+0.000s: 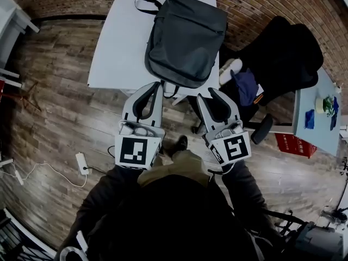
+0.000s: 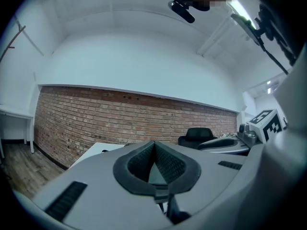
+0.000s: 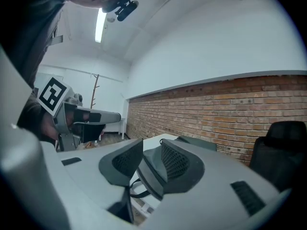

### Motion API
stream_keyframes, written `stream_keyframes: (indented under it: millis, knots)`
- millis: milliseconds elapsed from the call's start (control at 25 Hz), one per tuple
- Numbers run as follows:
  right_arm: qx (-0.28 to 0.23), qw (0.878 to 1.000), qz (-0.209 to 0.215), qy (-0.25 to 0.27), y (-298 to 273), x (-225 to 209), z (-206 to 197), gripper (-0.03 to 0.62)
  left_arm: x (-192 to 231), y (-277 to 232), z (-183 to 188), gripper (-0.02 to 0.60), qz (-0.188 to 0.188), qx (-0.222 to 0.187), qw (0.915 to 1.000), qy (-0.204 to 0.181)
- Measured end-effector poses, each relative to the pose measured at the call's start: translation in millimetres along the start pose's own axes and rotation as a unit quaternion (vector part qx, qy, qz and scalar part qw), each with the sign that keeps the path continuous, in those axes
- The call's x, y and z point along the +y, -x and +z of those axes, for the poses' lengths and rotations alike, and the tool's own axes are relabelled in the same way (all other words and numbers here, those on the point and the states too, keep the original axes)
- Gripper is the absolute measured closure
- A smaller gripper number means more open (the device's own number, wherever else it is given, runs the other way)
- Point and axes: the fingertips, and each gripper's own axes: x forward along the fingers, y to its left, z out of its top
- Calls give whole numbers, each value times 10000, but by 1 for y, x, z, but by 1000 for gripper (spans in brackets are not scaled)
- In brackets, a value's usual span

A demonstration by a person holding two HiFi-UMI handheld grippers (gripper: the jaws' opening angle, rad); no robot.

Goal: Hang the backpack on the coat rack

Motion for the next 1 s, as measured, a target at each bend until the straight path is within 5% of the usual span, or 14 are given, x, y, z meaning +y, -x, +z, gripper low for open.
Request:
stream_keyframes:
  millis: [600,1000]
  knots:
    - [104,9964,698,462,-38,-61,-79,394,-1,-76,-47,572,329,156,9990,-272]
    - [316,9917,681,1045,-75,-74,-155,321,13,-108,-101,572,544,186,9974,-425]
